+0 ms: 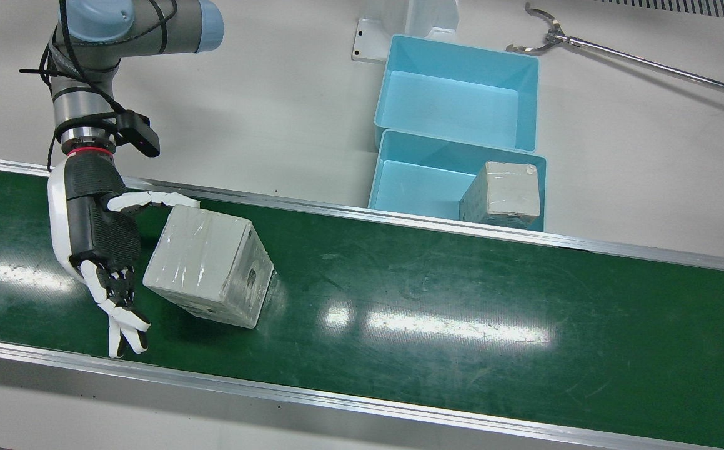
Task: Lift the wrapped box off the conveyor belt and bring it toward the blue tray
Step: 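Move the right hand toward the wrapped box arriving on the belt, then close the right hand fingers around the wrapped white box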
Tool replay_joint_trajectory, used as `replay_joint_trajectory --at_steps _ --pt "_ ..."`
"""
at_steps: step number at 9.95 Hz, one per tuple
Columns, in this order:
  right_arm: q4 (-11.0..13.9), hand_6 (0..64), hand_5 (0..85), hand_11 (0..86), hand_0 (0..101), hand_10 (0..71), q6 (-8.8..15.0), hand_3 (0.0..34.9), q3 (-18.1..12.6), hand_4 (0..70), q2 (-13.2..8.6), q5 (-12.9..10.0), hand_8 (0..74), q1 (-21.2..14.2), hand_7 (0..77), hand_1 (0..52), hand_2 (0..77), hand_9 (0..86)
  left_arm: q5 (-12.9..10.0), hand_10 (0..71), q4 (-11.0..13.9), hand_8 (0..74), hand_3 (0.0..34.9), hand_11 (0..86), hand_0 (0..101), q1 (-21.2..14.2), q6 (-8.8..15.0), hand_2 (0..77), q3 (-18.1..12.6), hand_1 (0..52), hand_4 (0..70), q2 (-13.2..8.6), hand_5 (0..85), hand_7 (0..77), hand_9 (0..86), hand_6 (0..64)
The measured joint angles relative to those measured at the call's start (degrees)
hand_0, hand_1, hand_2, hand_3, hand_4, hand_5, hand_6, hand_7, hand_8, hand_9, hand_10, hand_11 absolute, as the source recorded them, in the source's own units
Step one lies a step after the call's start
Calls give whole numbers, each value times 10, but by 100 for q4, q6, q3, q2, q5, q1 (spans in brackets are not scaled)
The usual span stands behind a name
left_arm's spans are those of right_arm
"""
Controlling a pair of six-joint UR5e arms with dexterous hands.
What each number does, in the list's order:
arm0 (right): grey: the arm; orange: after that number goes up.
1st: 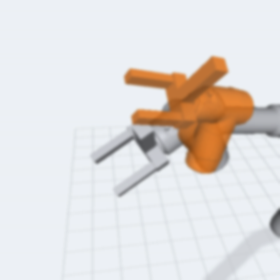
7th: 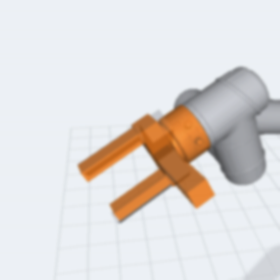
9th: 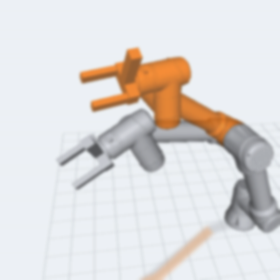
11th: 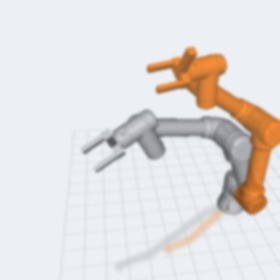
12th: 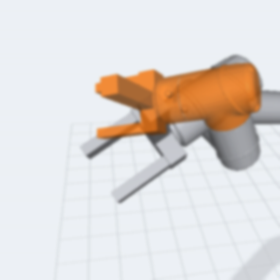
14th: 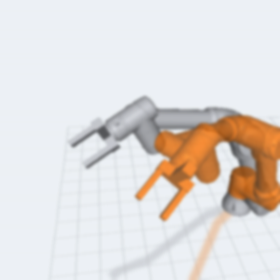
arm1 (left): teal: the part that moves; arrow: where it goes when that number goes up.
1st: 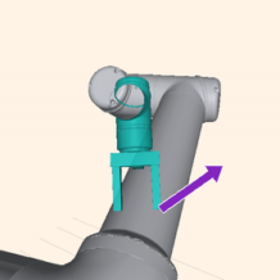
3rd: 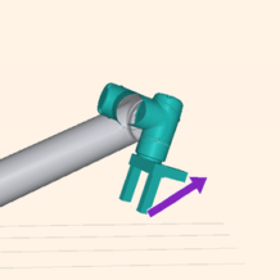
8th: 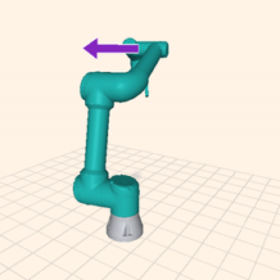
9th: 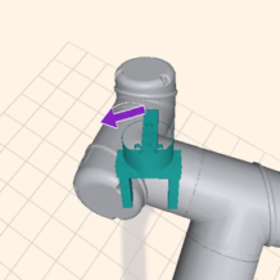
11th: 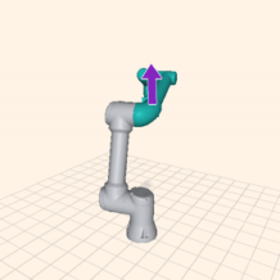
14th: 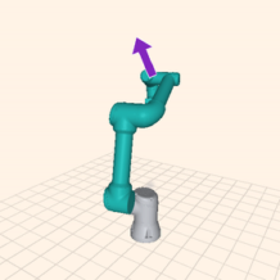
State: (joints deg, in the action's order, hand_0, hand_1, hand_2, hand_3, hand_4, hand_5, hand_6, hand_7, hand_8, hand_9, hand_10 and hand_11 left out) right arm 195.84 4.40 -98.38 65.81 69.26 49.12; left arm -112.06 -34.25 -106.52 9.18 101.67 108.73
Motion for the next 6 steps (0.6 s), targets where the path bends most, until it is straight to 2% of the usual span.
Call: replay_joint_trajectory --at_steps 4,6 --pt "6 27 196 5 486 0 0 0 7 87 7 3 0 5 38 180 158 22 0 5 0 5 0 5 0 0 0 5 0 0 0 0 11 5 0 5" --pt "7 27 207 5 487 0 0 0 5 87 15 7 0 3 38 185 191 22 0 5 0 5 0 5 0 0 0 11 0 0 0 0 11 5 5 5"
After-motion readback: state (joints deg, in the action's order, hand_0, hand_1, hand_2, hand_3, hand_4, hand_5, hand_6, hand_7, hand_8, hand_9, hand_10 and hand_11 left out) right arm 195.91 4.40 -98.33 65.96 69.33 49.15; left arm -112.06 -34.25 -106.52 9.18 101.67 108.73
